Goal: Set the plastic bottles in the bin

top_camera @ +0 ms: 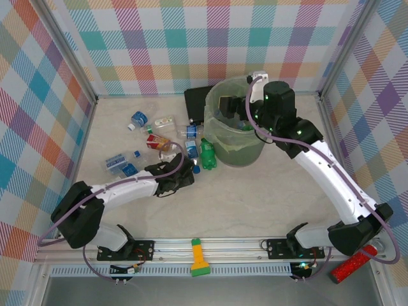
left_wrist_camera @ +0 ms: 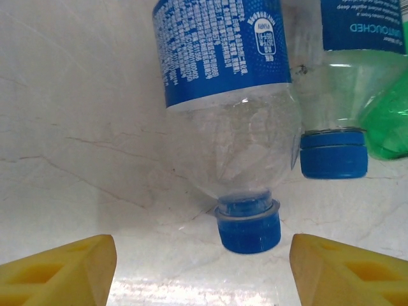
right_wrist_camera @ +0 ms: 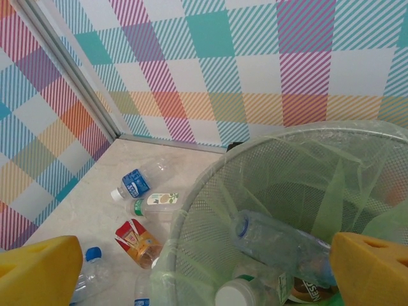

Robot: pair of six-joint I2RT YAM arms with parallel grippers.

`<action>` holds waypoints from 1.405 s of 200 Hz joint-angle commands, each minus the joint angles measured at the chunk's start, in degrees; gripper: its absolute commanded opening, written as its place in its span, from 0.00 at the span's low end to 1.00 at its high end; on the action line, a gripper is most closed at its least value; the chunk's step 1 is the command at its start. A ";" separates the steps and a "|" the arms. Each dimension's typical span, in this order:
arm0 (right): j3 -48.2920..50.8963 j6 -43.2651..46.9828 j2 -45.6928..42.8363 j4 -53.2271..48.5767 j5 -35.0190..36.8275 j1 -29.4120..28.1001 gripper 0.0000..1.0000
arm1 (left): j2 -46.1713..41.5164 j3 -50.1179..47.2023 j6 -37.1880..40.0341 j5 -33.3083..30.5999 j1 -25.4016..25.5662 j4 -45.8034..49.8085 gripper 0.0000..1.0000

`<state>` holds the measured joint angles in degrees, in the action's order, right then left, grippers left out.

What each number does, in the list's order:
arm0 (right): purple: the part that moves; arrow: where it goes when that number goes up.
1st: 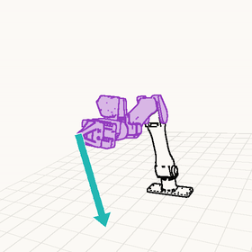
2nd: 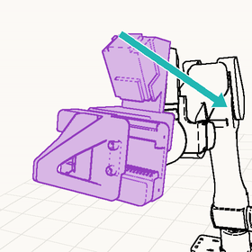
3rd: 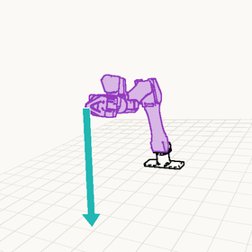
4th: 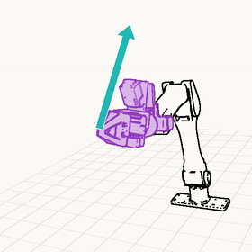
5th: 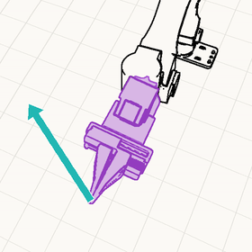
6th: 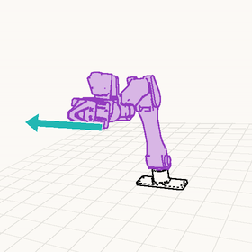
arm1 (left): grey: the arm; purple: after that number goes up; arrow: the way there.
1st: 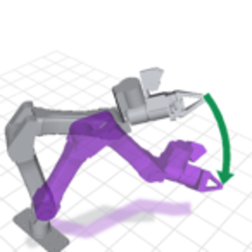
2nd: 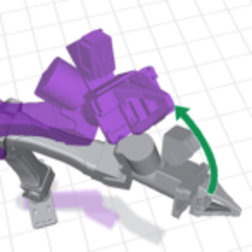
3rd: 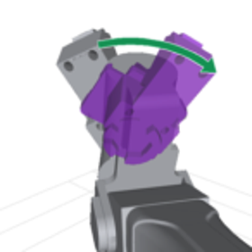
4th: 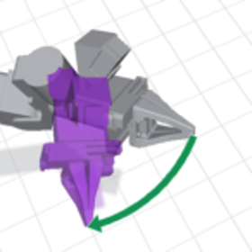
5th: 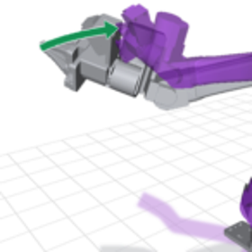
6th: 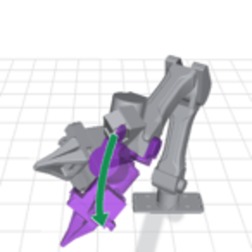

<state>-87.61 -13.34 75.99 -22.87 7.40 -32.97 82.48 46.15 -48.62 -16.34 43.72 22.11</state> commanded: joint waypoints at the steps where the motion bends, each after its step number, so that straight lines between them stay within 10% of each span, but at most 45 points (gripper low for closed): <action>1: 0.32 -0.48 -1.71 -0.38 -0.43 -0.69 0.99 | 2.22 0.11 -1.39 -0.67 0.35 -3.25 0.68; 97: -0.10 1.21 -2.12 -1.19 0.96 -3.35 0.99 | 9.88 0.61 0.22 -0.27 0.25 -9.89 0.59; 150: -0.01 0.90 -2.07 -1.15 -0.20 -3.59 0.99 | 8.01 0.74 2.25 -1.85 0.29 -8.50 0.33; 281: -4.12 -3.77 1.73 1.05 -22.26 -3.77 0.99 | -21.37 -1.54 19.33 -3.27 4.16 -3.19 0.28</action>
<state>-88.18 -14.46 75.81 -23.29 -6.15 -36.40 65.78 44.38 -37.32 -18.96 46.89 17.21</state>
